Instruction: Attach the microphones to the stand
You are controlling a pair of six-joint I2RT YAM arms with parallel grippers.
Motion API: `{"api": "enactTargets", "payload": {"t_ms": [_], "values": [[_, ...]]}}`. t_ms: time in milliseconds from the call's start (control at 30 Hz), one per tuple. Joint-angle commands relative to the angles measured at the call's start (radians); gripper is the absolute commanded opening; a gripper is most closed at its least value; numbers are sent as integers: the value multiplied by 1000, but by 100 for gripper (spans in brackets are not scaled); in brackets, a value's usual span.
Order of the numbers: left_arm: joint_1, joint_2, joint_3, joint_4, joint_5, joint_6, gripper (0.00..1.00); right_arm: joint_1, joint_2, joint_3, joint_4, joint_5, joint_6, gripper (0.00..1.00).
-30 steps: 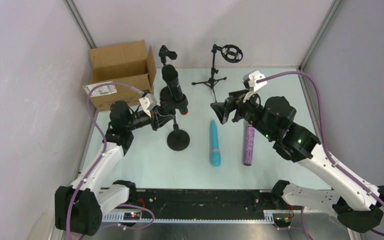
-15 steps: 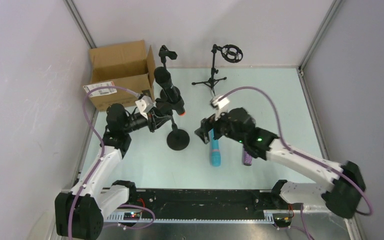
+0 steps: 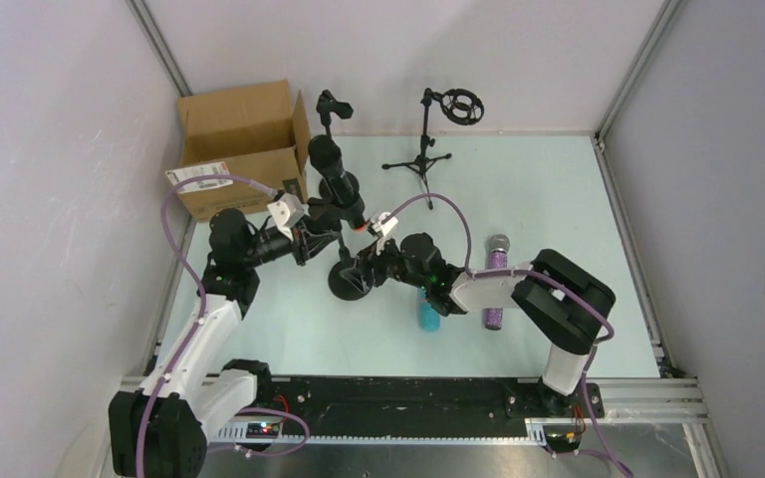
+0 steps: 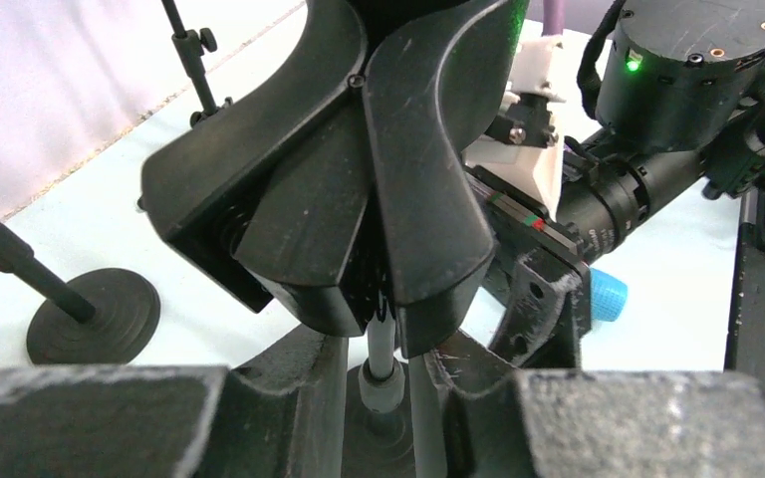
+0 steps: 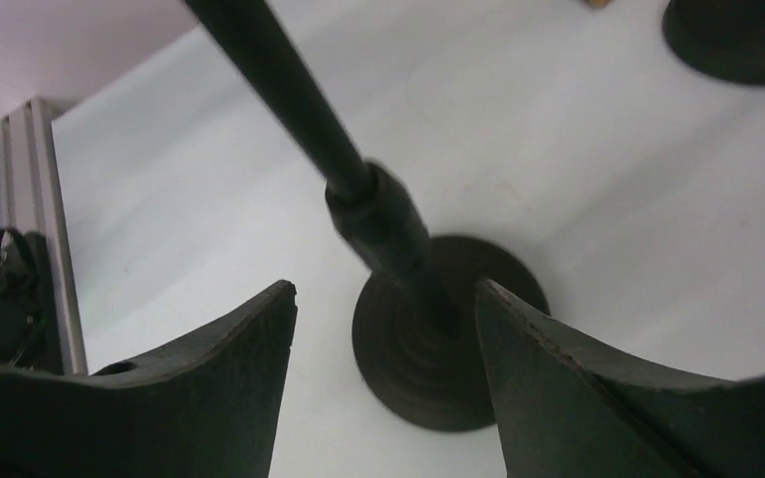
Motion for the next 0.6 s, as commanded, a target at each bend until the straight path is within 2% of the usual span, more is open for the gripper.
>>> {"api": "enactTargets", "payload": {"t_ms": [0, 100, 267, 367, 433, 500, 567], "values": [[1, -21, -10, 6, 11, 34, 16, 11, 47, 40, 334, 68, -23, 67], [1, -19, -6, 3, 0, 38, 16, 13, 73, 49, 366, 96, -28, 58], [6, -23, 4, -20, -25, 55, 15, 22, 128, 76, 421, 94, -28, 32], [19, -28, 17, -48, -44, 77, 14, 37, 162, 95, 448, 105, -27, 22], [37, -30, 36, -83, -54, 106, 12, 54, 197, 126, 457, 118, -41, 5], [63, -33, 66, -135, -56, 142, 12, 71, 233, 173, 452, 134, -53, 0], [101, -38, 98, -206, -43, 193, 5, 86, 273, 244, 418, 138, -73, 0]]}}
